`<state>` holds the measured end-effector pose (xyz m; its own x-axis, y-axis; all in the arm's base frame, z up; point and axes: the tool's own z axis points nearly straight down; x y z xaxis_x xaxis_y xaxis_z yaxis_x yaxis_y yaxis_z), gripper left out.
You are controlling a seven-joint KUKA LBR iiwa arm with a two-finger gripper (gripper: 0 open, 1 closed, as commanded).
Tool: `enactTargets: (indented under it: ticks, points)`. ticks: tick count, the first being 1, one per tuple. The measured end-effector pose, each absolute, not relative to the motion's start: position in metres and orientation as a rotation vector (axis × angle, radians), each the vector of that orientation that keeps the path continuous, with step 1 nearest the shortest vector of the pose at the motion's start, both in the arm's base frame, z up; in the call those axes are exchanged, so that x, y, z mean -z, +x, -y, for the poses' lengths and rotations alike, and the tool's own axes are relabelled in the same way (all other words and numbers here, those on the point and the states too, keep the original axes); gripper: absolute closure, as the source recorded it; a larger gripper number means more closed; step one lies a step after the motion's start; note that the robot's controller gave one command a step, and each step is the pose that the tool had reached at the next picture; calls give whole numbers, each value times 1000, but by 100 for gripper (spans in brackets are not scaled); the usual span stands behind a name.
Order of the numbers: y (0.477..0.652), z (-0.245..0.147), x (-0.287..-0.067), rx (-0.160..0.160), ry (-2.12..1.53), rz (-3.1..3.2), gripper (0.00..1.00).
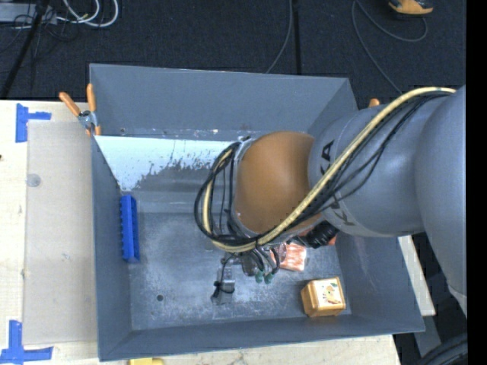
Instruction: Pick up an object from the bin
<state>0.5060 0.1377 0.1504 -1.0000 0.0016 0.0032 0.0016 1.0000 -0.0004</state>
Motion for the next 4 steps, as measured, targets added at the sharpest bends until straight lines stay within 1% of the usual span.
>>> enactTargets:
  ticks: [1,2,3,4]
  points:
    - [554,-136,-148,-1,-70,3134,0]
    - [554,-101,-164,1,-51,3136,0]
    - [554,-91,-167,-11,-102,3135,0]
    - [546,-112,-151,9,-37,3136,0]
